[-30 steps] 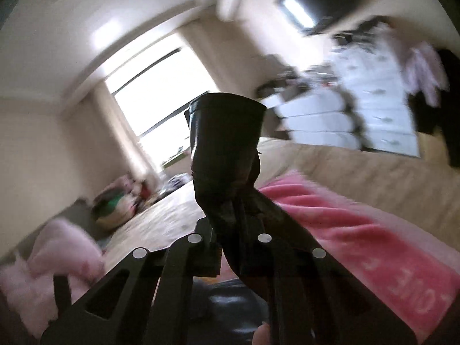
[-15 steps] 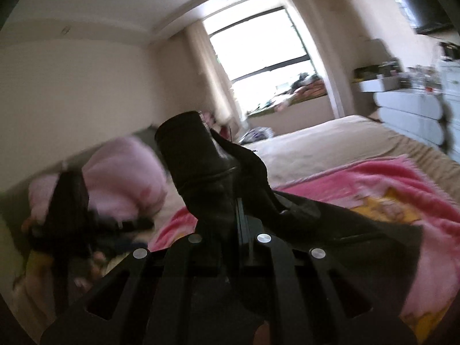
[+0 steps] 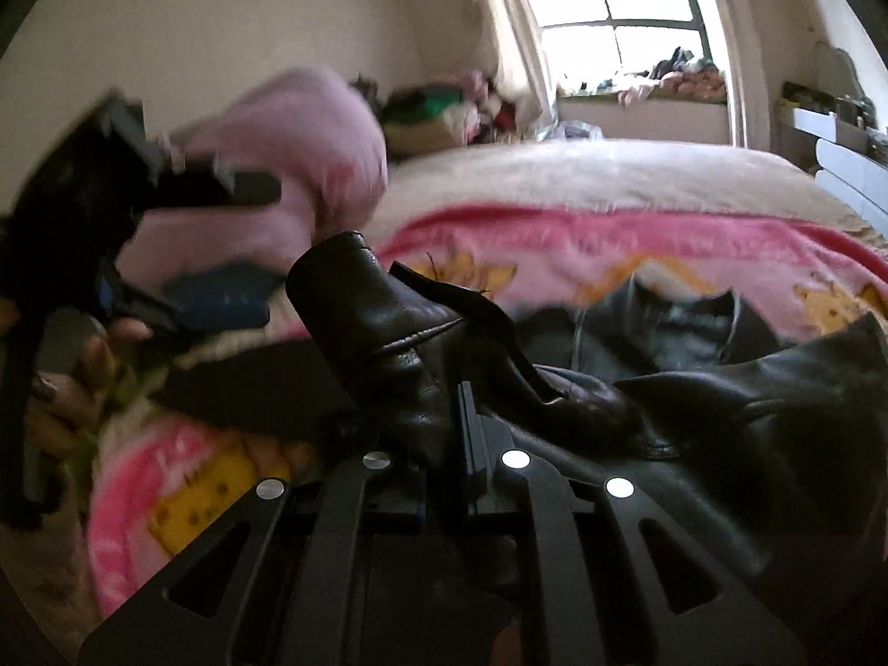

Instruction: Fold large clothes

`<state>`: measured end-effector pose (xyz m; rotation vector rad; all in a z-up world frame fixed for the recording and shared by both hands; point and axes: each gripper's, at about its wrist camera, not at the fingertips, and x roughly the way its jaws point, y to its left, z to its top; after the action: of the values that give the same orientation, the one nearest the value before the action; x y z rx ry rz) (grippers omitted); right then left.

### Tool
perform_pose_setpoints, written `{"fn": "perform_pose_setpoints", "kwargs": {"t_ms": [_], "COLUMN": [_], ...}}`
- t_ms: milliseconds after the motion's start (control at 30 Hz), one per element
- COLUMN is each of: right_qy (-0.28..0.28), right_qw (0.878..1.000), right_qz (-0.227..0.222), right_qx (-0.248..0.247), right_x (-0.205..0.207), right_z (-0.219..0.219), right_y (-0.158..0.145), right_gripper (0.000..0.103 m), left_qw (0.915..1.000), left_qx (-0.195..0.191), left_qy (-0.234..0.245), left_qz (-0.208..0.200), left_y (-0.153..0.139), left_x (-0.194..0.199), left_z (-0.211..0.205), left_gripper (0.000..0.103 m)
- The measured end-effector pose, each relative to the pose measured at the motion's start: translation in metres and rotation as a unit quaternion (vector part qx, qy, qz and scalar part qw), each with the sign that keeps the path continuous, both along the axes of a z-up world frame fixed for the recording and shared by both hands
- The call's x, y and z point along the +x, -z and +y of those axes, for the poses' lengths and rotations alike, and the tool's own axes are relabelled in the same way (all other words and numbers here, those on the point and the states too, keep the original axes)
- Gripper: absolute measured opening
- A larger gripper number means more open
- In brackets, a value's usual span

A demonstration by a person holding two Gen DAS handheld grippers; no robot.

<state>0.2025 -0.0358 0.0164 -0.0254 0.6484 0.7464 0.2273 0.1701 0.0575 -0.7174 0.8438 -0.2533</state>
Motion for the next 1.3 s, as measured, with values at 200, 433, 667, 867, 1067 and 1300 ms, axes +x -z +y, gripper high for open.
{"fn": "perform_pose_setpoints", "kwargs": {"t_ms": [200, 433, 667, 867, 1067, 1300], "right_qy": [0.000, 0.012, 0.128, 0.270, 0.355, 0.353], "right_qw": [0.999, 0.998, 0.990, 0.959, 0.923, 0.918], "right_qz": [0.034, 0.054, 0.055, 0.091, 0.146, 0.180], "right_qx": [-0.020, -0.009, 0.002, 0.011, 0.011, -0.011], "right_x": [-0.005, -0.024, -0.004, 0.043, 0.112, 0.157], "right_z": [-0.009, -0.072, -0.154, -0.236, -0.279, -0.269], "right_y": [0.029, 0.024, 0.015, 0.008, 0.029, 0.067], "right_gripper": [0.089, 0.095, 0.095, 0.078, 0.066, 0.042], "left_qw": [0.9994, 0.9959, 0.9945, 0.9929, 0.9734, 0.9696], "left_qx": [0.013, 0.032, 0.043, 0.112, 0.188, 0.223], "left_qy": [0.021, 0.035, 0.031, 0.029, 0.040, 0.028], "left_qz": [0.026, 0.077, 0.091, 0.031, -0.125, -0.097], "left_y": [0.032, 0.072, 0.096, 0.076, -0.003, 0.033], "left_x": [0.000, -0.009, 0.007, 0.005, -0.024, -0.003], "left_z": [-0.009, -0.021, -0.045, -0.058, -0.081, -0.066], "left_gripper": [0.094, 0.094, 0.059, 0.002, 0.001, 0.001]}}
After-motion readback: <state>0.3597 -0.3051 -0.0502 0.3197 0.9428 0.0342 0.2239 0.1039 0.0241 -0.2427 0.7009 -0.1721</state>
